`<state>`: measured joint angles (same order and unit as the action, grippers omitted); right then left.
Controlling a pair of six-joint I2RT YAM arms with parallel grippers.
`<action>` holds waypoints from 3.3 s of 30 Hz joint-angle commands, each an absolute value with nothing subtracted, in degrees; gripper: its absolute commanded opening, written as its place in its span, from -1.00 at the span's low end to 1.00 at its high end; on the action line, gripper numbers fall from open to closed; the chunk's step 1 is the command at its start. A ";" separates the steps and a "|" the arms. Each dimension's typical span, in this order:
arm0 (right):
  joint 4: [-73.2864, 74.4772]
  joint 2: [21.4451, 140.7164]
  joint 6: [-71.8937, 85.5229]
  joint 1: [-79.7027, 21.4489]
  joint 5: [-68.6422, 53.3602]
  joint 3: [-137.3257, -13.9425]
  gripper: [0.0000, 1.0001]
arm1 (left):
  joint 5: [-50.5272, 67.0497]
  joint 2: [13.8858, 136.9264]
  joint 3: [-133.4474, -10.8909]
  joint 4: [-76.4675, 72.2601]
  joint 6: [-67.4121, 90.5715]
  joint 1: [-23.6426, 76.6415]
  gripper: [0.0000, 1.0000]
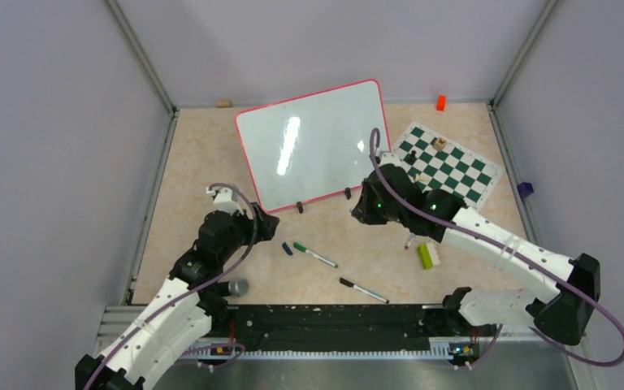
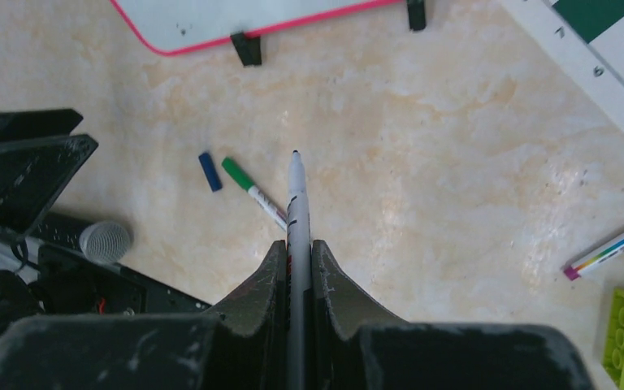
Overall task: Write a sentence on the whiteboard
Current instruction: Move the whiteboard to the center of the board.
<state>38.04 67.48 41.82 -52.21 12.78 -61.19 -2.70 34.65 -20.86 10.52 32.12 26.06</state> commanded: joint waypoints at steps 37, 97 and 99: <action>34.01 42.26 28.89 -40.87 4.47 -47.03 -1.00 | 8.57 37.47 -36.16 18.53 30.22 13.75 0.77; 25.02 46.38 22.14 -40.81 5.83 -48.35 -1.00 | 23.41 47.20 -16.68 -26.56 15.33 3.20 0.97; 24.69 47.44 22.69 -40.85 6.37 -48.95 -1.00 | 25.13 50.09 -17.71 -26.95 14.60 2.87 0.97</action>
